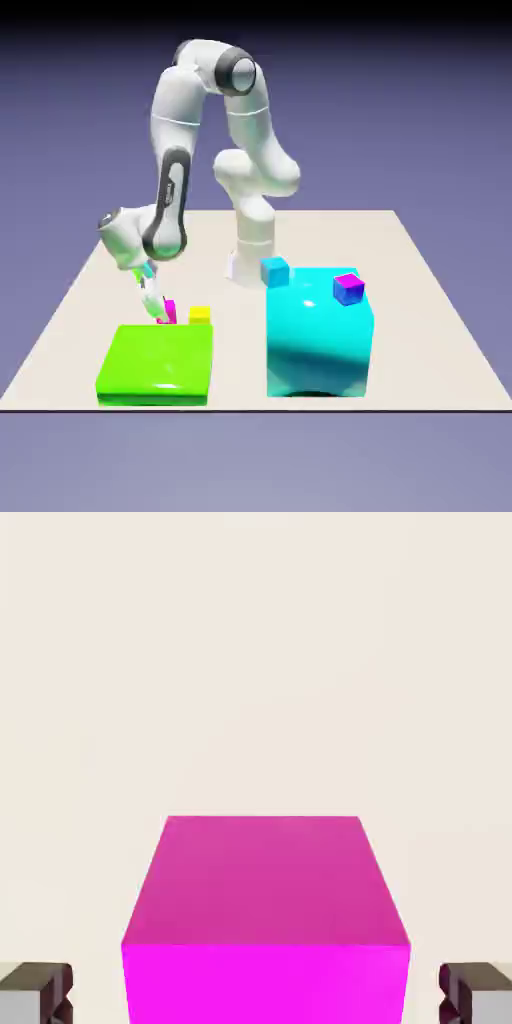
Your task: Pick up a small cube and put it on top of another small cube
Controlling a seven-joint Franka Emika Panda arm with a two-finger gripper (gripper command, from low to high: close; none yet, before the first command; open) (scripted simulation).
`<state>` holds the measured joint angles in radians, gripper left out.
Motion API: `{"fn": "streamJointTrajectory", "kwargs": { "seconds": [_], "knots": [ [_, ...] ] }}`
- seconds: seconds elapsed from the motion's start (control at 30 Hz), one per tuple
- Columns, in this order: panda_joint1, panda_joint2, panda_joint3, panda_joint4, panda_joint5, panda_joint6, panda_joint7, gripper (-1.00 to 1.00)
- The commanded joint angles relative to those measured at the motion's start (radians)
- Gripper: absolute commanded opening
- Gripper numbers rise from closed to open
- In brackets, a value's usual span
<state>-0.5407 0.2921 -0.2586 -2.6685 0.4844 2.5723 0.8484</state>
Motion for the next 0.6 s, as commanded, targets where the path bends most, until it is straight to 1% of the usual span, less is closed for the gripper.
{"fn": "streamJointTrajectory", "kwargs": {
  "seconds": [0.0, 0.2, 0.57],
  "knots": [
    [0.000, 0.000, 0.000, 0.000, 0.000, 0.000, 0.000, -1.00],
    [0.061, -0.214, -0.109, 0.014, -0.202, -0.199, 0.157, -1.00],
    [0.225, -0.526, 0.290, 0.231, -0.186, -0.676, 0.453, -1.00]
  ]
}}
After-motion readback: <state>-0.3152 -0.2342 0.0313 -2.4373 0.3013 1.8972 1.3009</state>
